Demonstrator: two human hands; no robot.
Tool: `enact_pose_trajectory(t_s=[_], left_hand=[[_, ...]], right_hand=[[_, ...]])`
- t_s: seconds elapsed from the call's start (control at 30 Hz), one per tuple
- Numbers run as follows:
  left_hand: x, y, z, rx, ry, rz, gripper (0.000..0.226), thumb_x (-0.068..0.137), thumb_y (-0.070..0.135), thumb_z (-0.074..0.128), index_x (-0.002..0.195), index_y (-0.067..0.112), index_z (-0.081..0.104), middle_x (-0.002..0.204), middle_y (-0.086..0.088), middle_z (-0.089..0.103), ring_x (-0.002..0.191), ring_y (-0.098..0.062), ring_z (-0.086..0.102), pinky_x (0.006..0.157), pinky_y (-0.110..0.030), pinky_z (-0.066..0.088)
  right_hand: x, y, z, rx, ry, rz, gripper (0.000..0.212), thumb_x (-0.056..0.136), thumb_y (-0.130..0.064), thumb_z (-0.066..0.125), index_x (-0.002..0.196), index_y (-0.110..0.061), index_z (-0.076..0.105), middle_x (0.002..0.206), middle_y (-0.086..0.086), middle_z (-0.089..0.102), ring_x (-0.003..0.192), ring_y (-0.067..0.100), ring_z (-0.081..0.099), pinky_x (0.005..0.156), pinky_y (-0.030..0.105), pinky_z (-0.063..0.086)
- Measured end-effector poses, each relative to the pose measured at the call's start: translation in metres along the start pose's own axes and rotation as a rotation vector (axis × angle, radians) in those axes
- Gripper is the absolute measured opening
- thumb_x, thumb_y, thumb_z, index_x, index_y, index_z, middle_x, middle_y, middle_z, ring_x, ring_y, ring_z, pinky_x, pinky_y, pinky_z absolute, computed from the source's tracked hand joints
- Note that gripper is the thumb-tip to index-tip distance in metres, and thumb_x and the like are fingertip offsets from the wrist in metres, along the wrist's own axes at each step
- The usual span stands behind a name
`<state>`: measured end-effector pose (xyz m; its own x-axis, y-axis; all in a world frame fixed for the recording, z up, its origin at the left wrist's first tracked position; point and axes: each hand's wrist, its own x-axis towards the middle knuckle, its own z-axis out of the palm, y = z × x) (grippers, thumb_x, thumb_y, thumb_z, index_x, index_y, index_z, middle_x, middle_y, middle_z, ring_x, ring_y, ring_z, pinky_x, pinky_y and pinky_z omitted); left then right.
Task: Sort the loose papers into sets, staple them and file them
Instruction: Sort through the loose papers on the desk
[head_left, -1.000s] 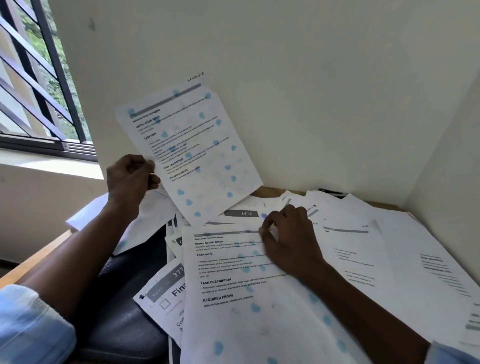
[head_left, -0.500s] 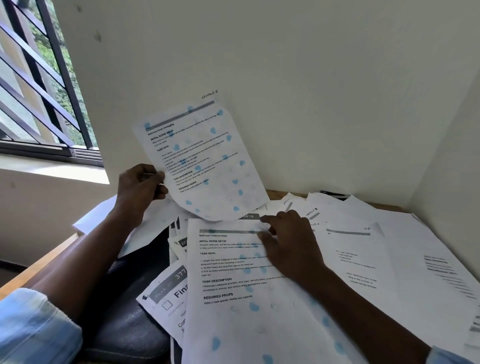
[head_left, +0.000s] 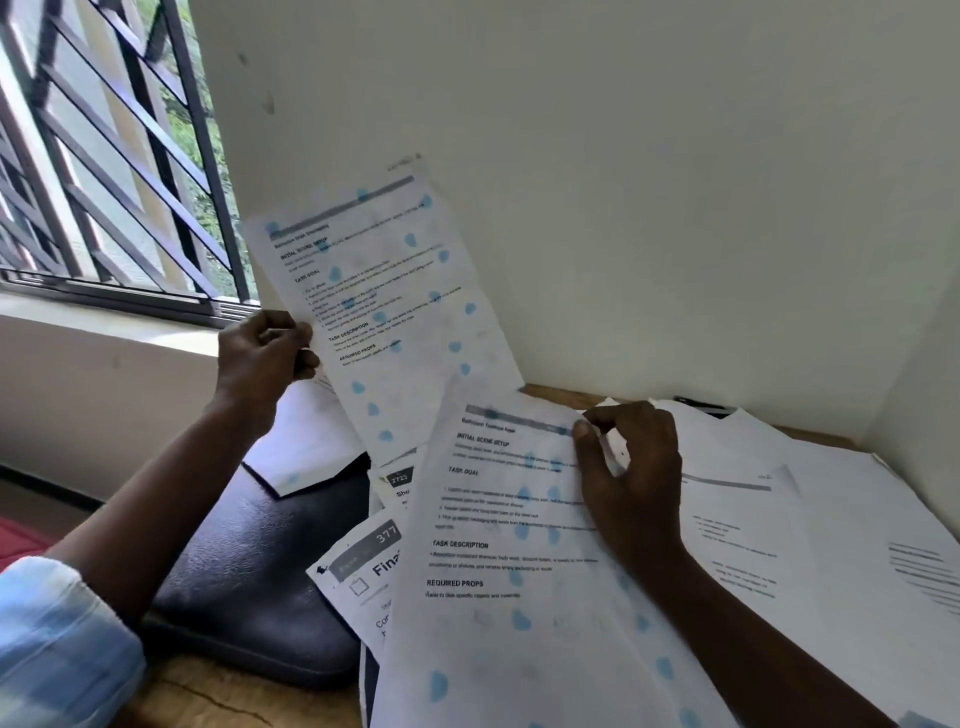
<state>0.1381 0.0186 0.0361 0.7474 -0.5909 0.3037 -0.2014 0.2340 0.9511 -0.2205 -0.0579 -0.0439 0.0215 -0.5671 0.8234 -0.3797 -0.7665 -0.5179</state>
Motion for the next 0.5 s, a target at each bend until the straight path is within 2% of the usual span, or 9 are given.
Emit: enact_pose_trajectory(t_s=[0.17,0.27,0.3,0.4,0.5], left_hand=[[-0.028,0.009,-0.019,0.068,-0.235,-0.127,0.014,0.094,-0.005,0.064,0.089,0.007,0.061,0.073,-0.011,0.056,0.044,-0.010,0.054,0.047,-0.020,0.049],[-0.051,0.018,-0.026,0.235,-0.406,-0.212,0.002,0.093,-0.007,0.063,0.095,-0.005,0.062,0.079,-0.017,0.057,0.047,-0.012,0.053,0.045,-0.020,0.047],[-0.060,0.021,-0.028,0.291,-0.451,-0.240,0.002,0.093,-0.007,0.064,0.091,-0.009,0.063,0.079,-0.019,0.058,0.048,-0.014,0.054,0.044,-0.021,0.046],[-0.091,0.024,-0.030,0.429,-0.574,-0.331,0.026,0.091,-0.008,0.065,0.069,0.005,0.063,0.071,-0.019,0.060,0.050,-0.020,0.058,0.044,-0.024,0.046],[-0.119,0.027,-0.029,0.573,-0.662,-0.379,0.021,0.092,-0.004,0.065,0.074,0.005,0.062,0.070,-0.022,0.066,0.054,-0.023,0.063,0.050,-0.027,0.052]], right_hand=[[-0.001,-0.001,-0.001,0.012,0.015,0.011,0.010,0.096,-0.024,0.059,0.096,-0.016,0.066,0.097,-0.006,0.062,0.096,0.019,0.056,0.087,0.045,0.045],[-0.002,-0.001,0.001,-0.096,-0.039,0.005,0.010,0.095,-0.028,0.060,0.096,-0.020,0.066,0.098,-0.007,0.061,0.097,0.020,0.056,0.087,0.040,0.041],[-0.003,-0.001,0.001,-0.155,-0.069,-0.003,0.010,0.094,-0.030,0.060,0.095,-0.022,0.067,0.098,-0.007,0.061,0.099,0.020,0.055,0.087,0.039,0.040],[-0.006,0.004,0.005,-0.267,-0.148,-0.059,0.012,0.091,-0.032,0.063,0.092,-0.024,0.072,0.098,-0.006,0.061,0.101,0.022,0.054,0.088,0.040,0.039],[-0.008,0.005,0.007,-0.325,-0.223,-0.115,0.015,0.091,-0.033,0.064,0.094,-0.025,0.077,0.099,-0.005,0.061,0.101,0.024,0.055,0.089,0.044,0.041]])
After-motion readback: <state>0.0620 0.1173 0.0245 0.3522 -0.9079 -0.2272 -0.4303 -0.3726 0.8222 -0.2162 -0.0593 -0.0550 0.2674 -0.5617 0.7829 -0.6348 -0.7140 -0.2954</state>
